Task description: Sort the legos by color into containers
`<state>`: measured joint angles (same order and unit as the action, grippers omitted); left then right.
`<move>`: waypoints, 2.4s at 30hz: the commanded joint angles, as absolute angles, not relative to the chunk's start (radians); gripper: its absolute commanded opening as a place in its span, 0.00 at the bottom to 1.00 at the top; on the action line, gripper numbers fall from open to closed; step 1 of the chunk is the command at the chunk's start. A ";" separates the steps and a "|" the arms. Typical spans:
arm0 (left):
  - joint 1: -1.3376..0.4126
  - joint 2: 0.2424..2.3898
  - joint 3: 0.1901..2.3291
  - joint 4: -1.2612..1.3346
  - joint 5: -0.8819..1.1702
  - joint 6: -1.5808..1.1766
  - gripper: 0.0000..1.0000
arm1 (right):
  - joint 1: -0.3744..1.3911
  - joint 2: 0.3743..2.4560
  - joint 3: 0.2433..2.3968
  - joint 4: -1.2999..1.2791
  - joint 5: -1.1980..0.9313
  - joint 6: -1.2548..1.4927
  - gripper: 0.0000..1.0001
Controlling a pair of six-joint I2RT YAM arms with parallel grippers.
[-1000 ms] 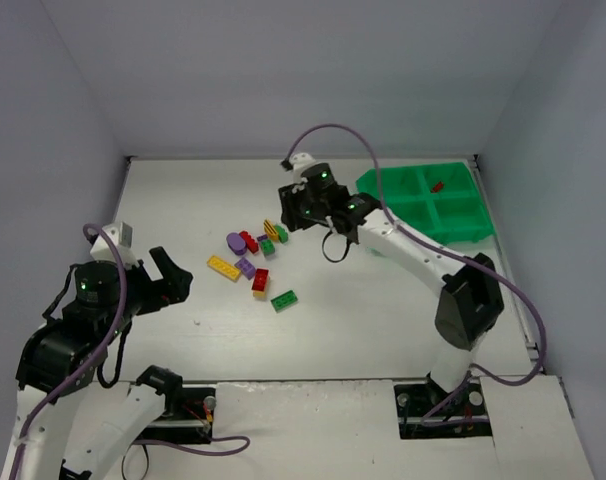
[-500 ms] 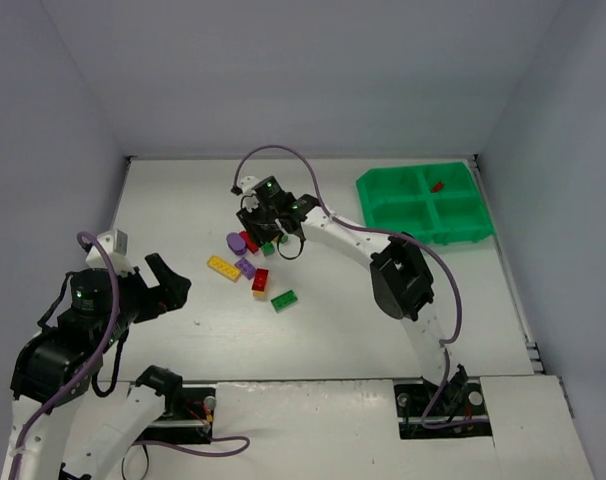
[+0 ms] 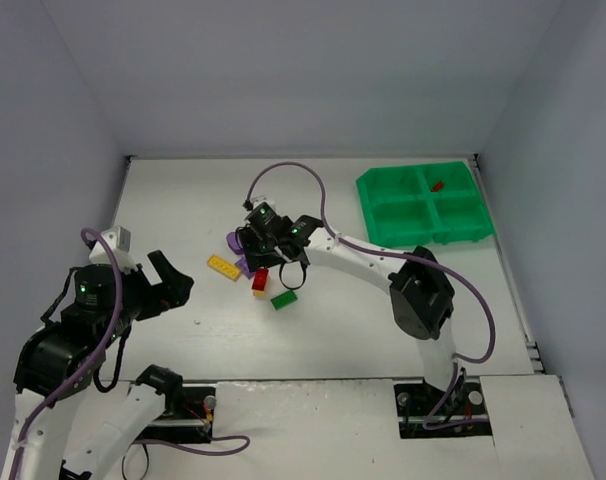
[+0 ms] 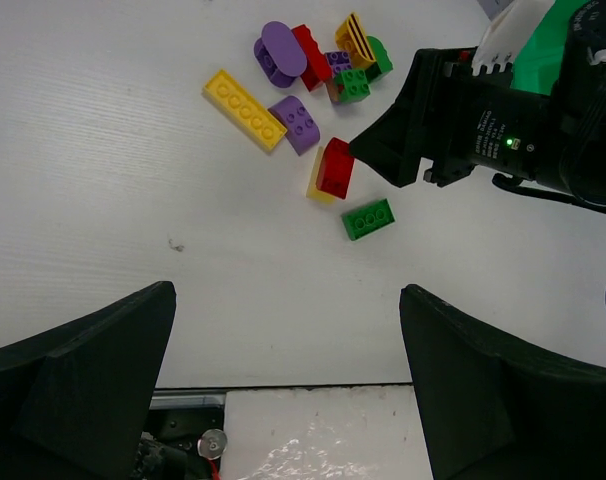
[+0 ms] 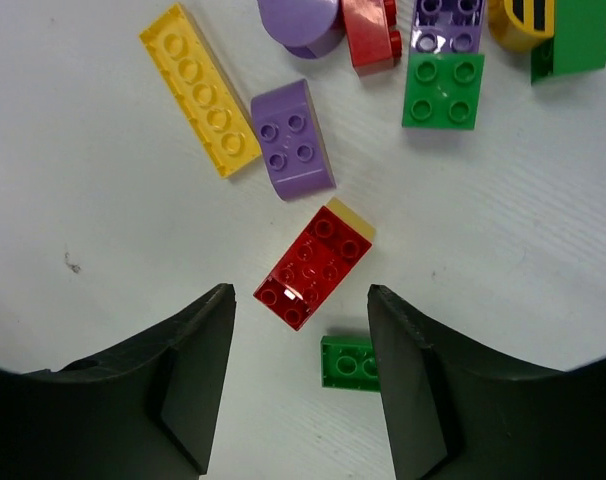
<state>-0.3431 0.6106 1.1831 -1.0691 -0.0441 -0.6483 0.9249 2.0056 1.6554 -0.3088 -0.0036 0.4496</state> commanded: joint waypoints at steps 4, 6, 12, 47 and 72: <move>-0.347 0.630 1.190 -1.037 -0.023 -0.657 0.87 | 0.940 2.032 1.663 -0.339 0.048 0.610 0.51; -0.345 0.629 1.196 -1.040 -0.018 -0.657 0.87 | 0.940 2.051 1.669 -0.344 0.035 0.621 0.50; -0.347 0.614 1.198 -1.046 -0.011 -0.670 0.87 | 0.948 2.097 1.689 -0.354 0.028 0.643 0.51; -0.347 0.577 1.164 -1.048 0.000 -0.698 0.87 | 0.957 2.167 1.752 -0.357 0.009 0.675 0.48; -0.345 0.584 1.120 -1.005 0.051 -0.701 0.88 | 0.822 2.004 1.496 -0.177 -0.161 0.512 0.04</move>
